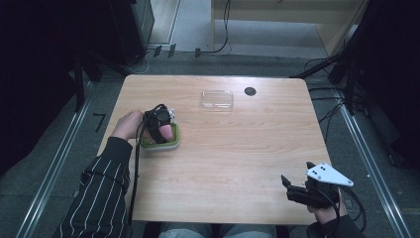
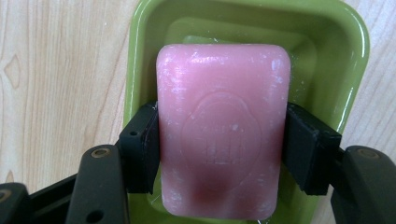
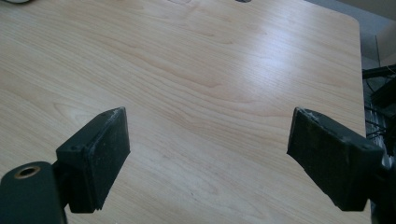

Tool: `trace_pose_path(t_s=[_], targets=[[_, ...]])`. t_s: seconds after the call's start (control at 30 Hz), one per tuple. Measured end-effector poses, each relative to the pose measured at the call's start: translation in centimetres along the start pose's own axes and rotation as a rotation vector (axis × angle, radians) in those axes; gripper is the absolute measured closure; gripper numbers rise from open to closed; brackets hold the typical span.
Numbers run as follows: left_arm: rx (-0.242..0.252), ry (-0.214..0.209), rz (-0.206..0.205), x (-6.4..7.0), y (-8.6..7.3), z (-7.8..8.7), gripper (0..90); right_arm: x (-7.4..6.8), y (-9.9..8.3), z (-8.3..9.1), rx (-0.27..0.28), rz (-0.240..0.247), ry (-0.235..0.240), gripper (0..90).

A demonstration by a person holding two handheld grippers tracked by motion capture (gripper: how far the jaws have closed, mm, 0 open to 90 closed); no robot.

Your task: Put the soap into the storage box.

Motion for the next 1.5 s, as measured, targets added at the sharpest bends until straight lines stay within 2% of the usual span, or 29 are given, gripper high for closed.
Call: trace_pose_path(t_s=[0.2, 0.4, 0.43, 0.47, 0.63, 0.73, 0.87, 1.03, 1.13, 1.23, 1.3, 1.4, 1.5], targets=[[-0.011, -0.002, 0.002, 0.0, 0.1, 0.1, 36.7, 0.0, 0.0, 0.0, -0.002, -0.004, 0.000, 13.8], [0.012, -0.008, 0.008, 0.1, 0.1, 0.5, 34.2, 0.0, 0.0, 0.0, -0.001, -0.002, 0.001, 13.8], [0.020, 0.018, 0.009, 0.2, 0.1, 0.7, 29.7, 0.0, 0.0, 0.0, -0.002, -0.003, 0.001, 13.8], [0.011, 0.027, 0.008, 0.3, 0.2, 0.7, 26.7, 0.0, 0.0, 0.0, -0.003, -0.003, 0.001, 13.8], [-0.002, 0.045, 0.019, 0.4, 0.3, 0.9, 23.8, 0.0, 0.0, 0.0, -0.002, 0.000, 0.000, 13.8], [-0.021, 0.067, 0.042, 0.4, 0.2, 1.0, 15.2, 0.0, 0.0, 0.0, -0.001, -0.003, -0.001, 13.8], [-0.018, 0.066, 0.063, 0.5, 0.1, 1.1, 13.3, 0.0, 0.0, 0.0, -0.001, -0.005, 0.000, 13.8], [0.000, 0.089, 0.080, 0.4, -0.1, 1.7, 13.0, 0.0, 0.0, 0.0, -0.002, -0.003, 0.000, 13.7], [0.012, 0.064, 0.082, 0.6, -0.2, 2.0, 9.6, 0.0, 0.0, 0.0, -0.003, -0.002, 0.001, 13.8], [0.033, 0.016, 0.090, 1.1, -0.2, 2.2, 7.3, 0.0, 0.0, 0.0, -0.002, -0.002, 0.001, 13.8], [0.036, -0.010, 0.110, 1.4, -0.3, 2.3, 5.9, 0.0, 0.0, 0.0, -0.002, -0.002, 0.001, 13.8], [0.040, -0.031, 0.124, 1.8, -0.5, 2.7, 3.6, 0.0, 0.0, 0.0, -0.001, -0.002, -0.001, 13.8], [0.042, -0.030, 0.143, 2.5, -0.8, 2.9, 3.5, 0.0, 0.0, 0.0, -0.001, -0.002, -0.001, 13.8]])
Point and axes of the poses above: each handheld gripper's, and its own axes: z roughly backward along the jaws, y roughly out of its top, x roughly to its right, the point moved 1 cm from there along -z, roughly forward along the jaws, and after that the axes turned 14 degrees about -y, right-handed, at the moved point
